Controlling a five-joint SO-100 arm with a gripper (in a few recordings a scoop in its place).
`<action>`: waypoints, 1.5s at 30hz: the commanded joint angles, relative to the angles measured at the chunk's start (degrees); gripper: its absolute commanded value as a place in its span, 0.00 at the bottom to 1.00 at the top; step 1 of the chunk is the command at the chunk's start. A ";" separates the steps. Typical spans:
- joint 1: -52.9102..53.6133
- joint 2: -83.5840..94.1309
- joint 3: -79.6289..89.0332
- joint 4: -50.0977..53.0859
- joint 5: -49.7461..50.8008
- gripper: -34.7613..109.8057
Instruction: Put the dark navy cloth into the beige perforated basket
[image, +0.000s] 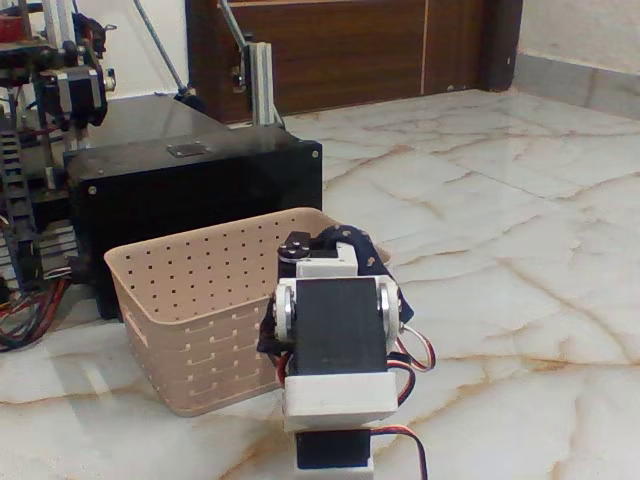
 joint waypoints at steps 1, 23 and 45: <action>4.75 1.67 0.00 -0.53 0.53 0.24; 2.29 -6.24 -12.66 1.05 0.62 0.24; -7.73 -45.53 -88.42 42.10 28.12 0.24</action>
